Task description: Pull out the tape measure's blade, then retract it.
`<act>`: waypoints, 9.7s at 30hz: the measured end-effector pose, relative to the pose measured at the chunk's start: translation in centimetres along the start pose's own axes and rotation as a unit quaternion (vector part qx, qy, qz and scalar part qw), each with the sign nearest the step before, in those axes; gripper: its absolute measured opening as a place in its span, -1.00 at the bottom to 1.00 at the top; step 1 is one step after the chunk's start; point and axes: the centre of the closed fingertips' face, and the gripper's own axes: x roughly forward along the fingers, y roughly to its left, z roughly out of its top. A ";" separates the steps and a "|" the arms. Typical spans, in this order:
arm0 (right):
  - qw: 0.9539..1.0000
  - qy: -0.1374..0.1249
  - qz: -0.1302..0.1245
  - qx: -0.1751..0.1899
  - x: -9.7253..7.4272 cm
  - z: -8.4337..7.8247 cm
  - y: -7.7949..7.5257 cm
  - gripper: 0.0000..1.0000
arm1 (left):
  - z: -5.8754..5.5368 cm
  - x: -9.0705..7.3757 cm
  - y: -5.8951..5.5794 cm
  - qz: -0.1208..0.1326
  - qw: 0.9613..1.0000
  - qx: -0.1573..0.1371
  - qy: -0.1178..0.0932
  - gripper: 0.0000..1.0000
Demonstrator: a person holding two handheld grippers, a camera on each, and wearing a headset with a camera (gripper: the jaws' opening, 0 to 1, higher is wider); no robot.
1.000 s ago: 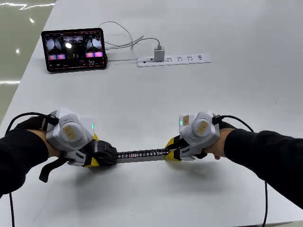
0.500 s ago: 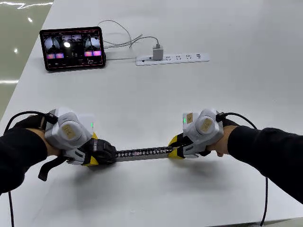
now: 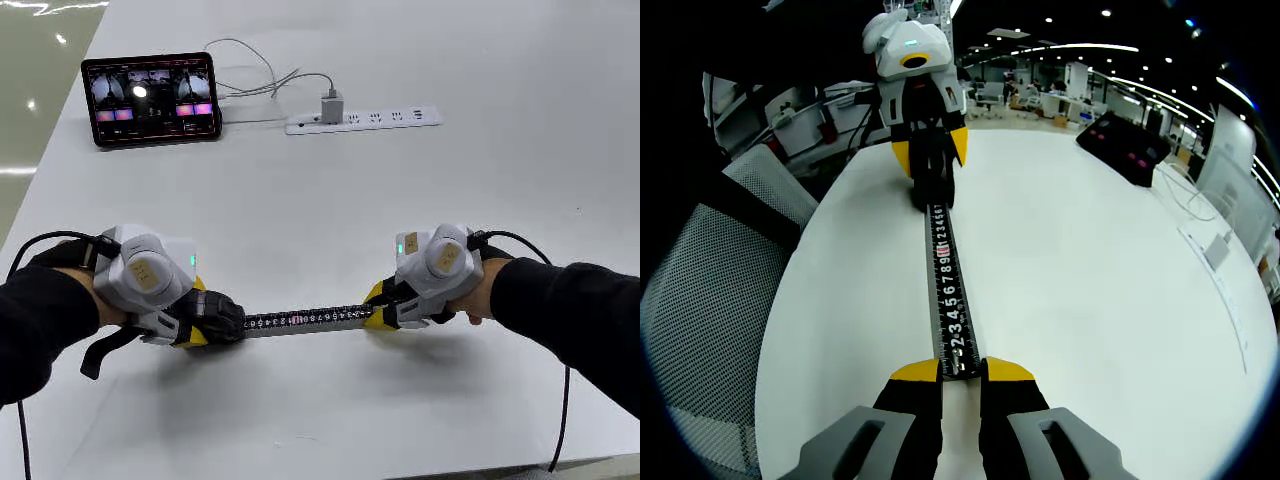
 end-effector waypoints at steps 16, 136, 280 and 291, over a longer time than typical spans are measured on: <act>1.000 0.000 -0.003 0.007 -0.7 -0.6 -0.1 -0.82 | 0.1 -0.1 0.0 0.001 1.000 -0.001 -0.001 -0.38; 0.999 0.025 -0.020 0.033 -5.0 -5.8 -1.0 -0.83 | 0.3 0.1 -0.1 0.001 1.000 -0.003 -0.001 -0.39; 0.944 -0.076 -0.233 0.222 -17.6 -11.1 4.4 0.98 | -4.6 -5.8 -4.2 0.170 0.902 -0.344 -0.196 0.99; 0.945 -0.066 -0.232 0.222 -18.9 -12.4 6.0 0.98 | -4.6 -6.3 -4.3 0.174 0.904 -0.338 -0.197 0.99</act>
